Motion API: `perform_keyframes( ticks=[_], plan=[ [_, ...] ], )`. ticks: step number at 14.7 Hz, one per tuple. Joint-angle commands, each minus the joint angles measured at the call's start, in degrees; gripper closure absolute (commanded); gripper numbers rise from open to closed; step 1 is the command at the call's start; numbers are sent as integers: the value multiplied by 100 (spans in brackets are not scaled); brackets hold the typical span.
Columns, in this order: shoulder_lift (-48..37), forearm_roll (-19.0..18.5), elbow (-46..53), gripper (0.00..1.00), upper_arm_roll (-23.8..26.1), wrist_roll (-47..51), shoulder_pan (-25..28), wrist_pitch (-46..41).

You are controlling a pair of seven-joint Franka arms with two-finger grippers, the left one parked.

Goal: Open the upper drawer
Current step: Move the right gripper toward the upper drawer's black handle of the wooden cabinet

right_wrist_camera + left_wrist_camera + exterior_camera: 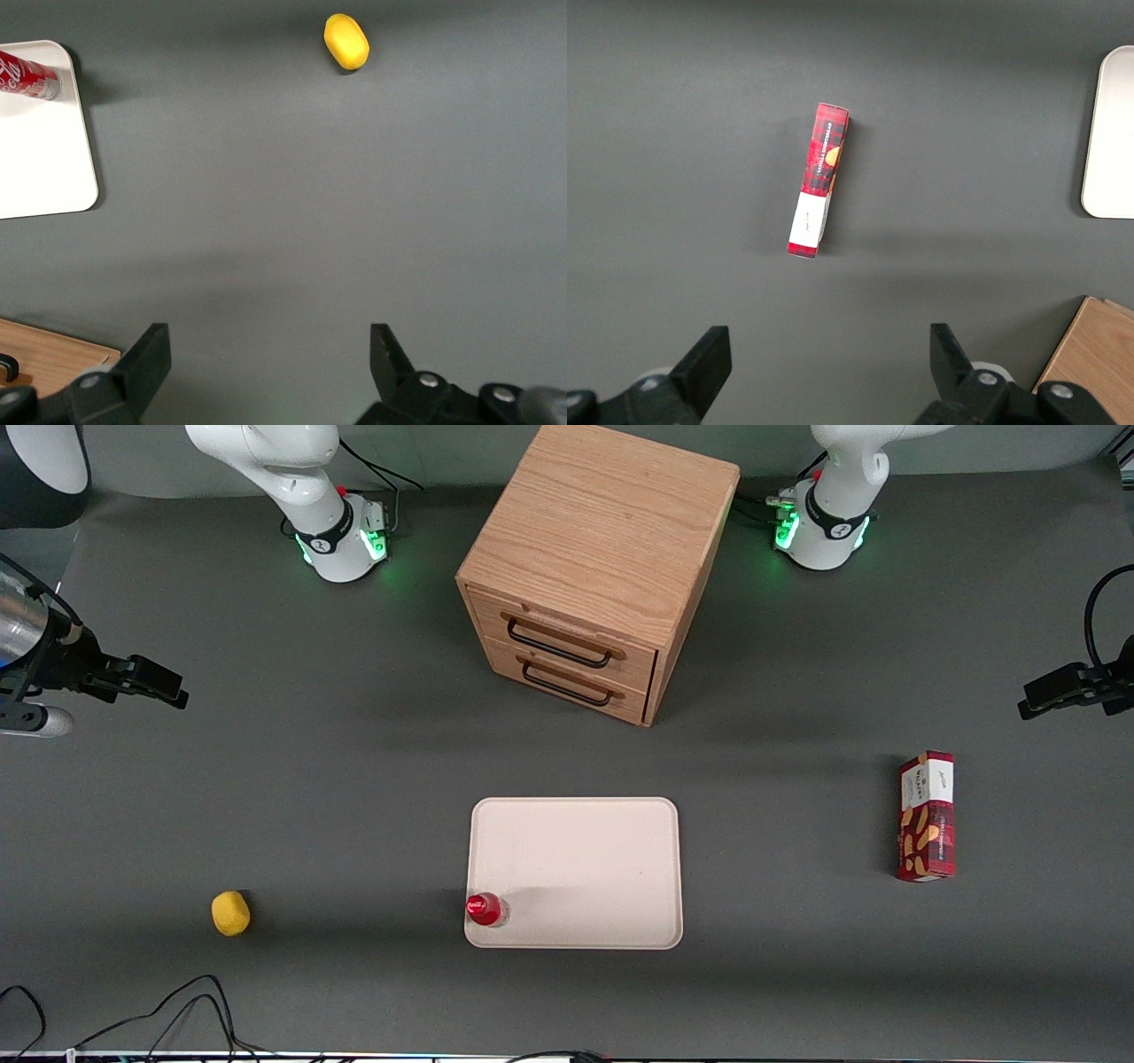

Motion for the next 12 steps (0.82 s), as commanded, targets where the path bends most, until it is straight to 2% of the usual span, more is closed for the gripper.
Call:
perform_keyframes(
  ticks=[1, 6, 8, 10, 12],
  plan=[
    [-76, -39, -87, 0, 38, -33, -15, 55],
    [-41, -30, -87, 0, 90, -50, 90, 275],
    [-15, 13, -87, 0, 100, 11, 396, 380],
    [3, 267, -78, 0, 108, -50, 721, 354],
    [20, 339, -26, 0, 108, -59, 1256, 336]
  ],
)
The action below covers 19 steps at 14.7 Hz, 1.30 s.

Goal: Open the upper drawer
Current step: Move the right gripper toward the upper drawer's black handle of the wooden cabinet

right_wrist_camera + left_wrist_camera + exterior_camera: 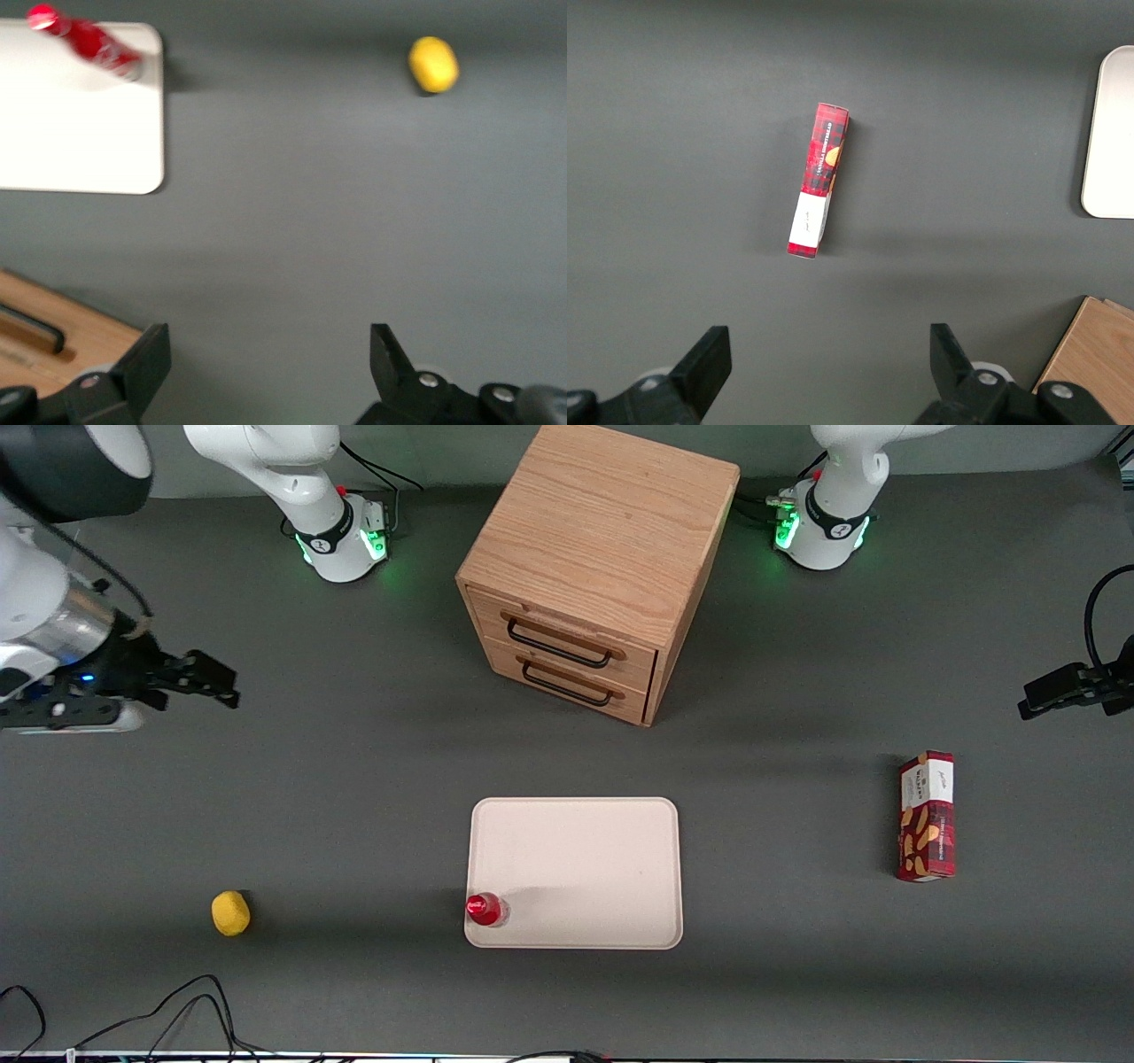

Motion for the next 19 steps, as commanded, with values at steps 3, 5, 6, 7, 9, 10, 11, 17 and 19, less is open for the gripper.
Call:
perform_keyframes(
  ticks=[3, 5, 6, 7, 9, 10, 11, 17, 19],
  plan=[
    [138, 117, 136, 0, 55, -46, 1269, 74],
    [323, 117, 267, 0, 492, -28, 1377, 91],
    [454, 117, 399, 0, 712, -19, 1385, 91],
    [577, 108, 496, 0, 924, -45, 1438, 91],
    [832, 73, 654, 0, 1083, -46, 1762, 178],
    [947, 73, 733, 0, 1110, -46, 1920, 275],
    [1017, 73, 760, 0, 1223, -37, 2017, 372],
    [1334, 81, 752, 0, 1453, -1396, 1957, 504],
    [1492, 117, 708, 0, 1444, -1855, 1948, 749]
  ],
)
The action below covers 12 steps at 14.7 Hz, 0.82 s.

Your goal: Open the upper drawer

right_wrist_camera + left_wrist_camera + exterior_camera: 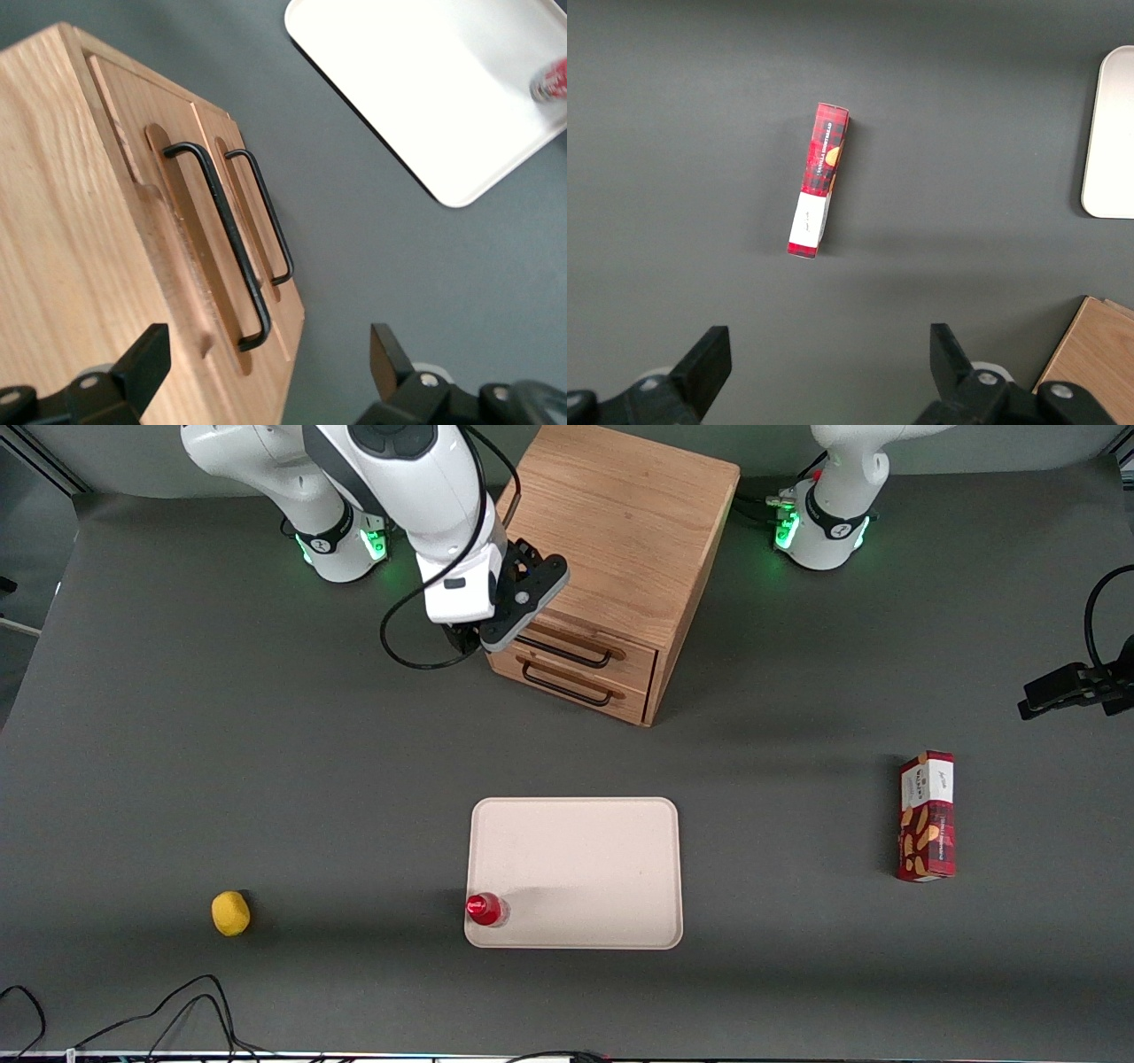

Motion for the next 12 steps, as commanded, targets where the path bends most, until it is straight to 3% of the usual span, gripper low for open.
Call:
perform_keyframes(
  ticks=[1, 12],
  plan=[
    [338, 54, 103, 0, 5, -648, -18, 262],
    [1050, 63, -3, 0, 93, -1607, -18, 280]
  ],
)
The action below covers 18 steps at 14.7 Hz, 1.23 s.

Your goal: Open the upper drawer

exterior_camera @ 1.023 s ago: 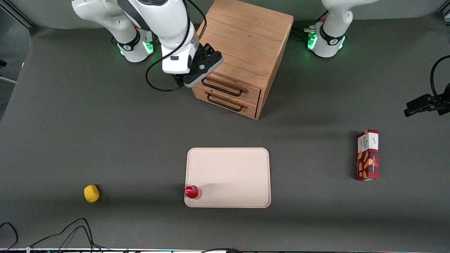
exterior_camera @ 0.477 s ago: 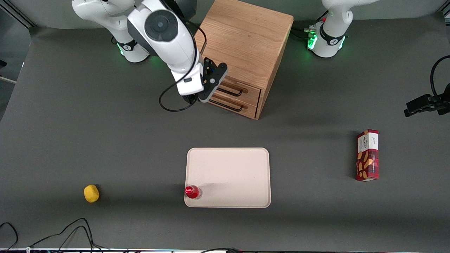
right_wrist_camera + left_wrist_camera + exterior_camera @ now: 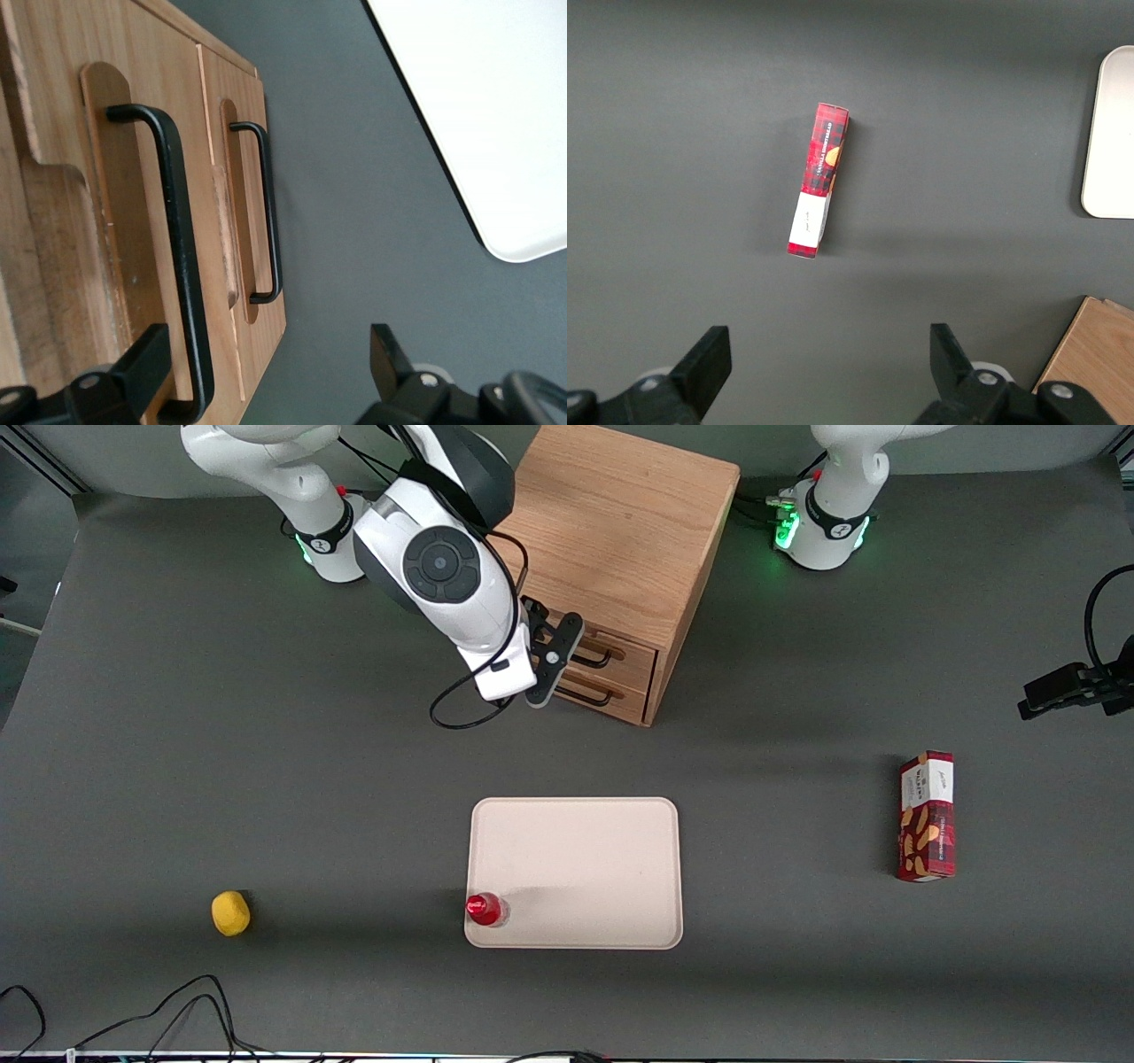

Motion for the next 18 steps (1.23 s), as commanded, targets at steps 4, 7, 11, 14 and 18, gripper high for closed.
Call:
perform_keyframes(
  ticks=[4, 7, 11, 14, 18],
  plan=[
    [209, 63, 16, 0, 167, -256, -30, 195],
    [315, 55, 16, 0, 194, -265, -21, 353],
    [482, 54, 16, 0, 194, -265, -30, 608],
    [552, 28, 25, 0, 194, -335, -39, 661],
    [561, 2, 42, 0, 194, -388, -135, 661]
  ],
)
